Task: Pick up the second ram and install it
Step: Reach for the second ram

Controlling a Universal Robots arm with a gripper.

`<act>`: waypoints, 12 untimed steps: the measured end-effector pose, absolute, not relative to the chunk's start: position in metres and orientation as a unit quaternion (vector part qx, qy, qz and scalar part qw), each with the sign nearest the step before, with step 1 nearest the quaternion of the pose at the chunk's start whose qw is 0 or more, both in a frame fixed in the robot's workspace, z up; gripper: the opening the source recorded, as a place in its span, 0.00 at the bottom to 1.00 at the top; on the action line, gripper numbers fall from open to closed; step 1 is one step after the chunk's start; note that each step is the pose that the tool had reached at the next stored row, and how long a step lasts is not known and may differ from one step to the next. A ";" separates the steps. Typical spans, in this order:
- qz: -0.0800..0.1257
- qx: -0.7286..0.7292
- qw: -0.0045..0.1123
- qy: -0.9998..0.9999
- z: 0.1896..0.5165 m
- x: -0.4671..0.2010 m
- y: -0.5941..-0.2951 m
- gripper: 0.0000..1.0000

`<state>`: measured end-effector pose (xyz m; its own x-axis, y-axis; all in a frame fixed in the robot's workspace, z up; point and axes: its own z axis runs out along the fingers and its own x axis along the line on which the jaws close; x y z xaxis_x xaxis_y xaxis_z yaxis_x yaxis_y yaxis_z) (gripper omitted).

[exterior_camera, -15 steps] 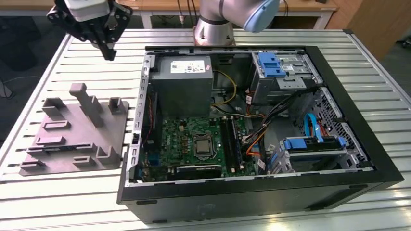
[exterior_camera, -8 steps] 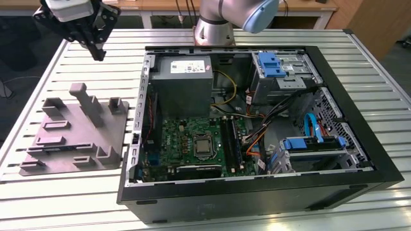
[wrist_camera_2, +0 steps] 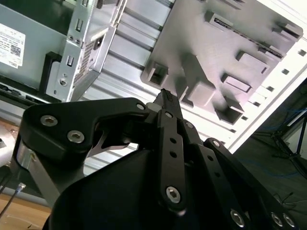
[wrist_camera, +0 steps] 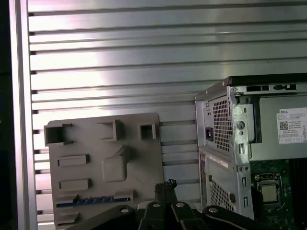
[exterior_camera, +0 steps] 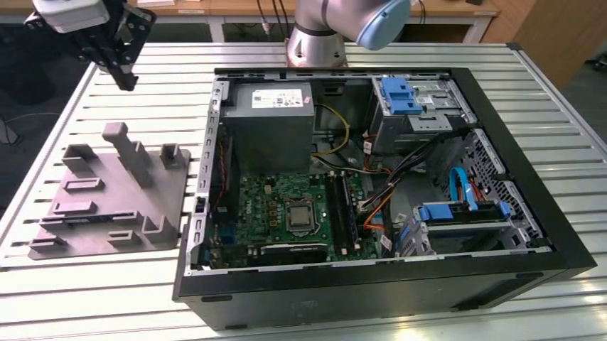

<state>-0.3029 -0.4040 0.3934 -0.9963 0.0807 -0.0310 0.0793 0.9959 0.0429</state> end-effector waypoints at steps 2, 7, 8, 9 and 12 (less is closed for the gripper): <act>0.021 0.040 0.016 0.999 0.393 -0.310 -0.404 0.11; 0.021 0.040 0.017 0.999 0.393 -0.327 -0.405 0.11; 0.021 0.040 0.017 0.999 0.393 -0.330 -0.405 0.11; 0.021 0.040 0.017 0.999 0.393 -0.334 -0.406 0.11; 0.021 0.040 0.017 0.999 0.393 -0.345 -0.406 0.11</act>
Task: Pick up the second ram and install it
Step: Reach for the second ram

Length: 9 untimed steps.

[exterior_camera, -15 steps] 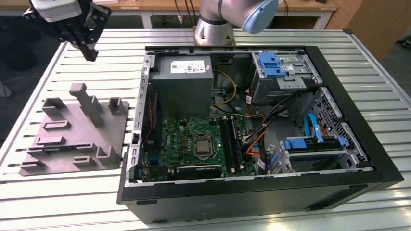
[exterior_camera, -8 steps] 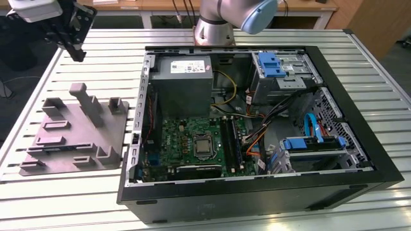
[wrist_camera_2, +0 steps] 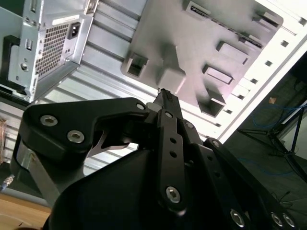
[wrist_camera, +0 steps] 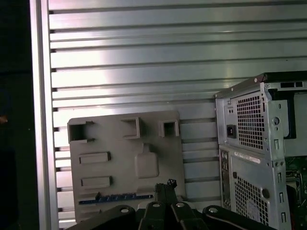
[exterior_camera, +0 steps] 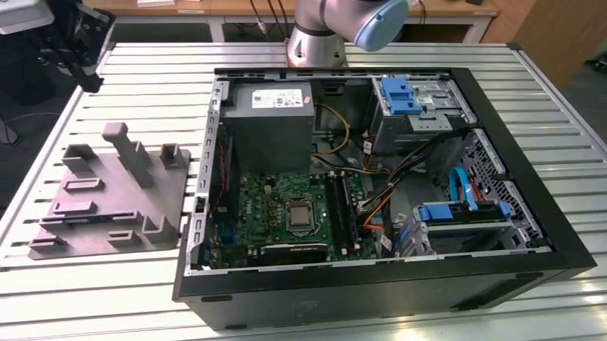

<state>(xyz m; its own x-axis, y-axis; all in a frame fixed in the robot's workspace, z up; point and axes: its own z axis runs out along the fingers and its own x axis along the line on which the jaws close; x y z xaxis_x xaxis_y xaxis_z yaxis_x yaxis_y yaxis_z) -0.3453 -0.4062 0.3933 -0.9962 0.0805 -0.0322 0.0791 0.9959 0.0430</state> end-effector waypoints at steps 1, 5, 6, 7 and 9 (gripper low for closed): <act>0.021 0.040 0.017 0.999 0.393 -0.349 -0.406 0.11; 0.021 0.040 0.017 0.999 0.393 -0.362 -0.407 0.11; 0.021 0.040 0.017 0.999 0.393 -0.365 -0.407 0.11; 0.021 0.040 0.017 0.999 0.393 -0.368 -0.407 0.11; 0.021 0.040 0.017 0.999 0.393 -0.374 -0.408 0.11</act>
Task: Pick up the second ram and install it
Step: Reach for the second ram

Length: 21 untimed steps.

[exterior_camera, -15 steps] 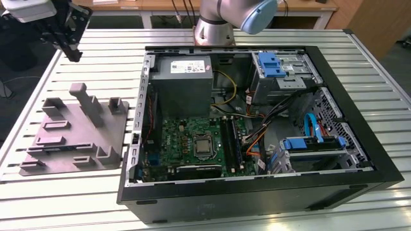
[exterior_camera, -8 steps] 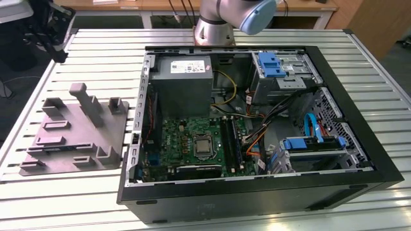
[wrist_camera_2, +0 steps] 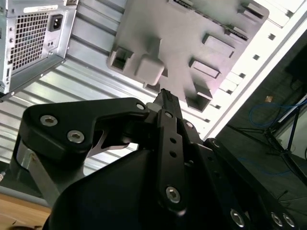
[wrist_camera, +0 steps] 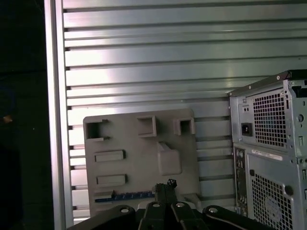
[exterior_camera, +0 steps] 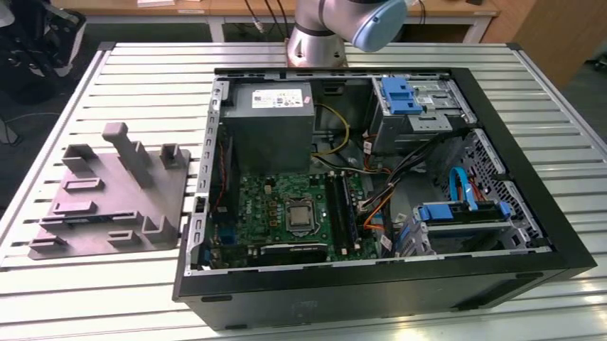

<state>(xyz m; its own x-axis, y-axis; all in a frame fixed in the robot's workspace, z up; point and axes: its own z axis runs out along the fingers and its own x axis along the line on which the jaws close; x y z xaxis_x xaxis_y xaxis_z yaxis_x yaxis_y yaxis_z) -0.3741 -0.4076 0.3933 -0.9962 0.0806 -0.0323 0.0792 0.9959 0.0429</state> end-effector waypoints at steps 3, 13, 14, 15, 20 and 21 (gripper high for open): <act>0.021 0.040 0.017 0.999 0.393 -0.384 -0.408 0.11; 0.021 0.040 0.017 0.999 0.393 -0.415 -0.409 0.11; 0.021 0.040 0.017 0.999 0.393 -0.418 -0.409 0.11; 0.021 0.040 0.017 0.999 0.393 -0.421 -0.409 0.11; 0.021 0.040 0.017 0.999 0.393 -0.436 -0.409 0.11; 0.021 0.040 0.017 0.999 0.393 -0.440 -0.409 0.11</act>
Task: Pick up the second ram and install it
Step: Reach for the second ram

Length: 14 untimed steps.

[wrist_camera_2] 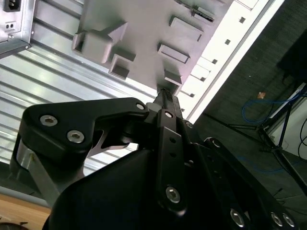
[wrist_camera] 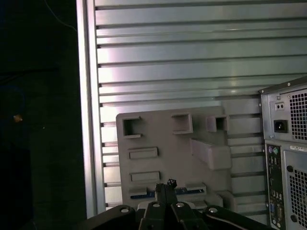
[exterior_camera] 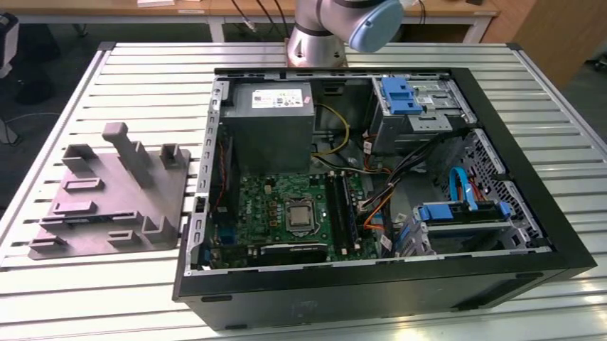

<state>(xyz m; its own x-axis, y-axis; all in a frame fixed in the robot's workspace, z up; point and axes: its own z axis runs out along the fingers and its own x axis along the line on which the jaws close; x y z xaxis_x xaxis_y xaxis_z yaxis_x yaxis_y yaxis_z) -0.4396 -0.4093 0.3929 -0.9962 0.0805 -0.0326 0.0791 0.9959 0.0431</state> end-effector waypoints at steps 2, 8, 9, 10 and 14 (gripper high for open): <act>0.021 0.040 0.017 0.999 0.393 -0.446 -0.409 0.11; 0.021 0.040 0.017 0.999 0.393 -0.462 -0.410 0.11; 0.021 0.040 0.017 0.999 0.393 -0.464 -0.410 0.11; 0.021 0.040 0.017 0.999 0.393 -0.467 -0.410 0.11; 0.021 0.040 0.017 0.999 0.393 -0.478 -0.411 0.11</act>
<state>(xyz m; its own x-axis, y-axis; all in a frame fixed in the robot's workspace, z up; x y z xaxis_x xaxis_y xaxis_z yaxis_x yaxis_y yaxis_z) -0.4776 -0.4107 0.3928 -0.9962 0.0806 -0.0325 0.0792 0.9959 0.0431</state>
